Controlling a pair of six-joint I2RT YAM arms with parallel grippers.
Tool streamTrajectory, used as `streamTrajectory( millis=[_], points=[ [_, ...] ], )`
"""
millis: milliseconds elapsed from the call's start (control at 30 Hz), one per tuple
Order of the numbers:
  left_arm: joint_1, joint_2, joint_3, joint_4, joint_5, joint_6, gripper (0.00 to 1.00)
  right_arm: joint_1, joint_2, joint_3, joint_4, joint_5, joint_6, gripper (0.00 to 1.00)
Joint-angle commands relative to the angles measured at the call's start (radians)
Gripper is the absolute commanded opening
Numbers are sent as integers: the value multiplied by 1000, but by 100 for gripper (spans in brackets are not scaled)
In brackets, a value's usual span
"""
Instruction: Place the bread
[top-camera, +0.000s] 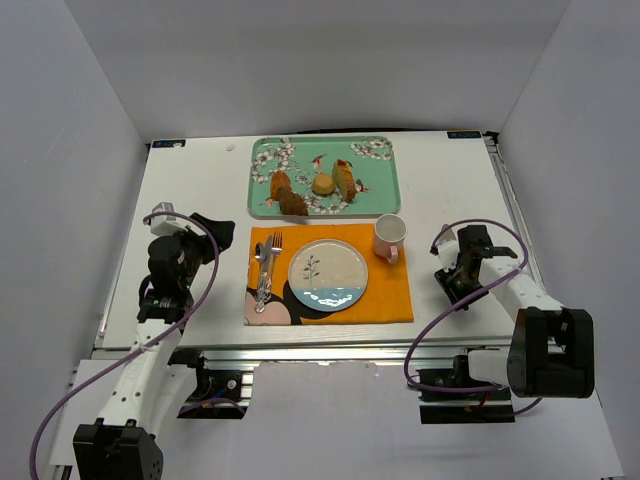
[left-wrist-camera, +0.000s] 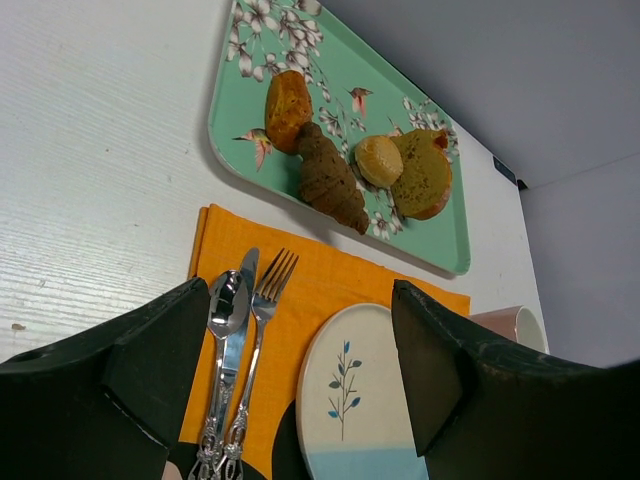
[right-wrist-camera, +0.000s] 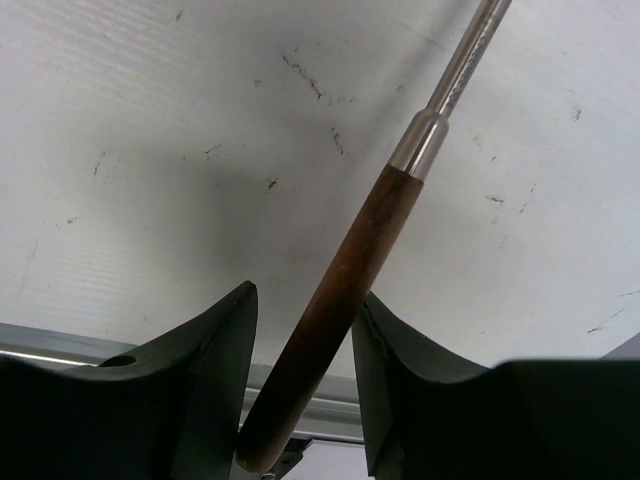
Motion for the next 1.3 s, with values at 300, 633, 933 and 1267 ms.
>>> streamTrajectory(
  millis=[300, 633, 933, 1267],
  points=[
    [1, -39, -1, -38, 0, 8, 83, 5, -7, -9, 80, 41, 0, 30],
    [0, -21, 13, -35, 1, 10, 83, -5, -30, 39, 150, 46, -2, 24],
    [1, 3, 25, -21, 6, 5, 83, -61, 2, 157, 209, 28, -8, 22],
    [0, 9, 25, -23, 4, -5, 83, -112, 57, 272, 238, -18, -26, 9]
  ],
)
